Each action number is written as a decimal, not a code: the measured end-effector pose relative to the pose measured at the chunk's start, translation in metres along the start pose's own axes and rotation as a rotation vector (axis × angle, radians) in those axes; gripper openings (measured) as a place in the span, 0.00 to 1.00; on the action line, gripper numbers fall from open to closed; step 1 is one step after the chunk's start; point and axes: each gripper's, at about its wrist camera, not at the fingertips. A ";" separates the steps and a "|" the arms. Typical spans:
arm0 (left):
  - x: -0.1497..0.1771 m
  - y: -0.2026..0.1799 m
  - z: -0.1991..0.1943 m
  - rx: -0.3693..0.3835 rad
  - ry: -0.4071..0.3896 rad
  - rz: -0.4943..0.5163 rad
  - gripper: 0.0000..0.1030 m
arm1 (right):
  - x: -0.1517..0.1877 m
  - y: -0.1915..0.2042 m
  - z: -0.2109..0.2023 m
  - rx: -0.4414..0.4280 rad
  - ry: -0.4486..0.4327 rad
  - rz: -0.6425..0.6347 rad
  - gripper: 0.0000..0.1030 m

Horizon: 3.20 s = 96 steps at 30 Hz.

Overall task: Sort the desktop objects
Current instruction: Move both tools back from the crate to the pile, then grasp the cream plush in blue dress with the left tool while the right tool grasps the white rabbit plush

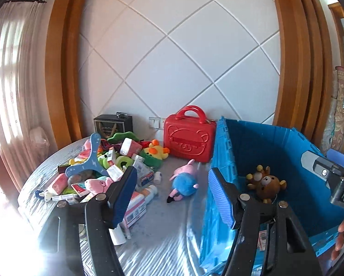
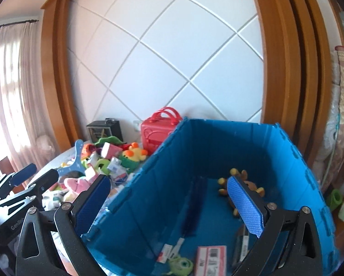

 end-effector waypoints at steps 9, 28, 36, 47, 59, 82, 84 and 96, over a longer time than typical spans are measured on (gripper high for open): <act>-0.026 0.149 -0.002 -0.017 0.019 -0.022 0.62 | -0.034 0.131 0.025 -0.050 -0.016 -0.033 1.00; -0.048 0.444 0.103 -0.364 0.223 -0.191 0.62 | -0.011 0.280 0.194 -0.090 0.308 -0.035 1.00; -0.047 0.506 0.155 -0.483 0.276 -0.230 0.62 | -0.010 0.292 0.286 -0.177 0.343 -0.018 1.00; -0.019 0.559 0.223 -0.451 0.434 -0.210 0.62 | -0.004 0.333 0.350 -0.212 0.447 -0.026 1.00; -0.012 0.606 0.307 -0.133 0.610 0.154 0.62 | 0.016 0.479 0.363 -0.165 0.563 0.072 1.00; 0.026 0.604 0.369 0.154 0.864 0.355 0.52 | 0.072 0.598 0.390 -0.065 0.757 0.126 0.84; 0.027 0.604 0.369 0.167 0.872 0.313 0.43 | 0.071 0.601 0.393 -0.047 0.761 0.100 0.84; 0.022 0.586 0.349 0.170 0.786 0.269 0.32 | 0.083 0.604 0.406 -0.024 0.760 0.082 0.60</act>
Point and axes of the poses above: each gripper's, at about its wrist camera, not at the fingertips, and z roughly the way its jaws point, y to its left, x to its underside, and after that the axes turned 15 degrees about -z, right-handed
